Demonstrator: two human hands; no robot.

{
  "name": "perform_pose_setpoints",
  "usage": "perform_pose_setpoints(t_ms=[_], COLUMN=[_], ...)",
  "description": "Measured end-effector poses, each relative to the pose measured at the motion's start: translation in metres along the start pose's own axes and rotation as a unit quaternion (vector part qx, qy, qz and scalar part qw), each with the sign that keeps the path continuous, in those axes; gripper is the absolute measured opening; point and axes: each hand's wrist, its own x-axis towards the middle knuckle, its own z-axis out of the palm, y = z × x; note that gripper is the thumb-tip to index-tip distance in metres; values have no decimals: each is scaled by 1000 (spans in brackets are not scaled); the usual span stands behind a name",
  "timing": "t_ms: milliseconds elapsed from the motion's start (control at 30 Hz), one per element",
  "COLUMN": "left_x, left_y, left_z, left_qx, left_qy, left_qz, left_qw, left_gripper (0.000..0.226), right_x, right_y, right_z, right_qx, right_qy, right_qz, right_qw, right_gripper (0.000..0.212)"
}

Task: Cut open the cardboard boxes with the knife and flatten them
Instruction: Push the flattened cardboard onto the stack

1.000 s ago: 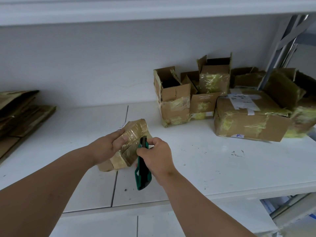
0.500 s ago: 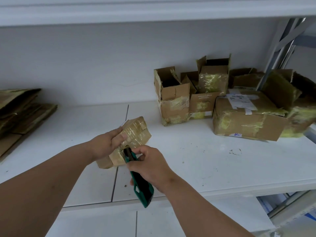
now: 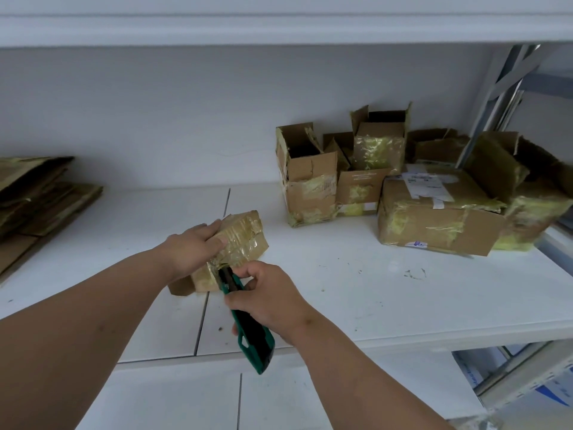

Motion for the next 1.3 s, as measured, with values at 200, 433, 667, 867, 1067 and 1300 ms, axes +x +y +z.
perform_pose_setpoints(t_ms=[200, 433, 667, 867, 1067, 1300], left_x=[-5, -22, -42, -53, -46, -44], left_y=[0, -3, -5, -19, -34, -37], left_z=[-3, -14, -27, -31, -34, -51], left_qx=[-52, -221, -227, -263, 57, 274], left_qy=[17, -8, -29, -5, 65, 20], left_qz=[-49, -131, -162, -129, -96, -2], left_qw=[997, 966, 960, 956, 992, 961], left_gripper=[70, 28, 91, 99, 89, 121], right_x=[-7, 1, 19, 31, 41, 43], right_y=[-2, 12, 20, 7, 3, 2], right_z=[-1, -11, 10, 18, 23, 25], right_qx=[-36, -30, -39, 10, 15, -13], right_qy=[-32, 95, 115, 131, 125, 122], right_qz=[-4, 1, -18, -52, -53, -56], right_qw=[999, 995, 992, 990, 991, 991], right_gripper=[33, 38, 35, 36, 41, 40])
